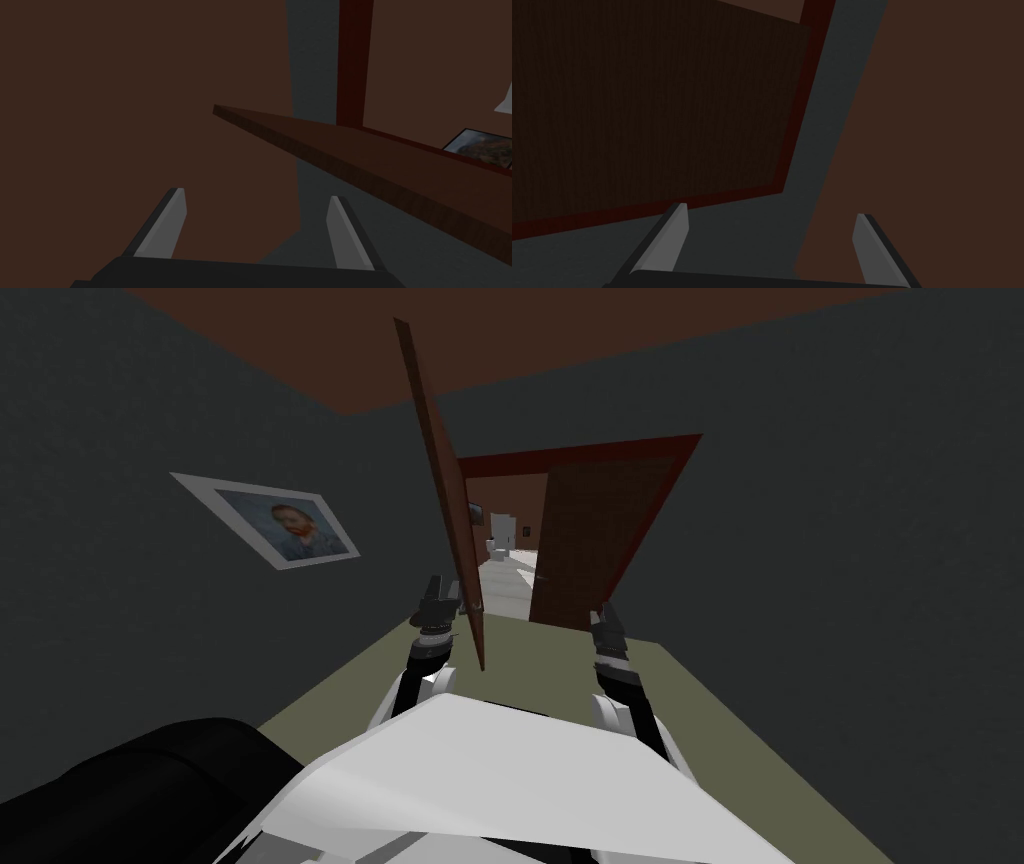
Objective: Pull the door open
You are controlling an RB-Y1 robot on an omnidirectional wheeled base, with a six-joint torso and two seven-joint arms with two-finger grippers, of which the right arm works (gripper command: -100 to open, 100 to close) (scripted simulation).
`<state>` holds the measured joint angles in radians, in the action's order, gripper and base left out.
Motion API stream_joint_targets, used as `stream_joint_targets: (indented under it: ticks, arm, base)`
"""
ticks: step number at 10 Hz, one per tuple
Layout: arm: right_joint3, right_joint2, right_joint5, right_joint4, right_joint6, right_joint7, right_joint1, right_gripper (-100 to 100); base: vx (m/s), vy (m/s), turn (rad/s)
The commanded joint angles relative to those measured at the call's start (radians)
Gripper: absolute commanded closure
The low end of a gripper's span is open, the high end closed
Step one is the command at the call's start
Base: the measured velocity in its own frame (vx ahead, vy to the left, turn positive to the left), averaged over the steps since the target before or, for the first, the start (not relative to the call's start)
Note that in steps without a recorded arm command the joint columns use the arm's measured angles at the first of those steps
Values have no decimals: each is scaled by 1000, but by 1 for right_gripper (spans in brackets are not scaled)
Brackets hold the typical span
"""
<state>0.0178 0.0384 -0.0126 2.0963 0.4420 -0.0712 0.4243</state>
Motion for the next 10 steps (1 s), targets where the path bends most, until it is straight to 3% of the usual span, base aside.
stream_joint_targets:
  ticks: [1,10]
  arm:
    - [2,6,9,-35,10,-6,-12,-100]
    - [0,34,64,-235,60,-31,-93,-100]
  base:
    - [109,-6,-1]
    - [81,-15,-1]
